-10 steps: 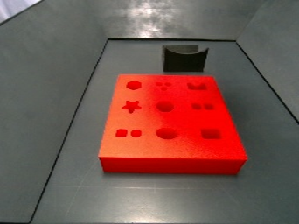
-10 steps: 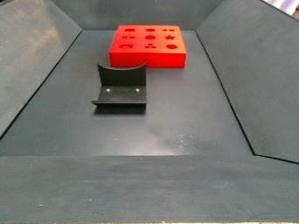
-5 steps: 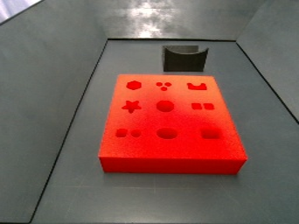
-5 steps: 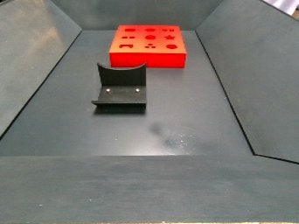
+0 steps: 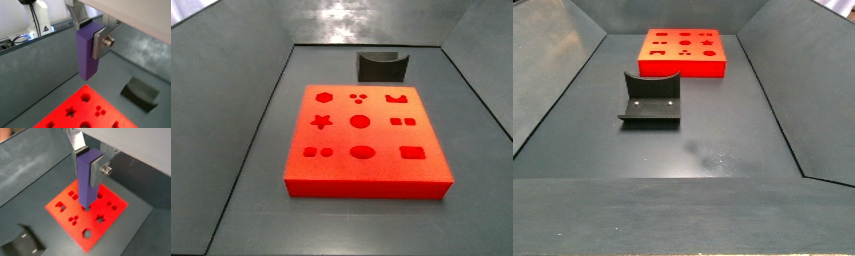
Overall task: Pick up the rectangle object. Move up. Place the rectangle object on the fixture. Regrasp the rectangle object. Move to above the board. Insert the rectangle object.
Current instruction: Move to above the board, then insert the rectangle object.
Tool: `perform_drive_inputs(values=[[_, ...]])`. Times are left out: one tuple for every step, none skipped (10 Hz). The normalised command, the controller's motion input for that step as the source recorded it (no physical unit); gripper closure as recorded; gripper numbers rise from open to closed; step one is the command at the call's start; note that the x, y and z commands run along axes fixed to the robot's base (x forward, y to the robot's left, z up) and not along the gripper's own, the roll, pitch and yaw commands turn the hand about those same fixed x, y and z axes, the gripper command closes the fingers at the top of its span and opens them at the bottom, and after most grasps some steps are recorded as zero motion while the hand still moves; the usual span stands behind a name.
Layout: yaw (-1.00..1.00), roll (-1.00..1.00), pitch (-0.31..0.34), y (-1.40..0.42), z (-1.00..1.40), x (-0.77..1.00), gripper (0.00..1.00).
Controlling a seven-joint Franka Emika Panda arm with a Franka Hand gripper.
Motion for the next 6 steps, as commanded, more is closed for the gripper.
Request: perform_drive_inputs(values=[[-0.05,-0.45,-0.056,0.00,0.00,-0.06,1.00],[-0.03,-0.30,-0.046,0.00,0.00,-0.05,1.00],[-1.00,0.00,0.000,0.00,-0.28,0.00,1.00],[-1.00,0.00,-0.003,0.00,-0.27,0.00,1.00],[-1.00,0.00,-0.044,0.00,-0.32,0.00,1.00],[-1.00,0.00,-0.064,0.03,-0.39,0.12,1.00]])
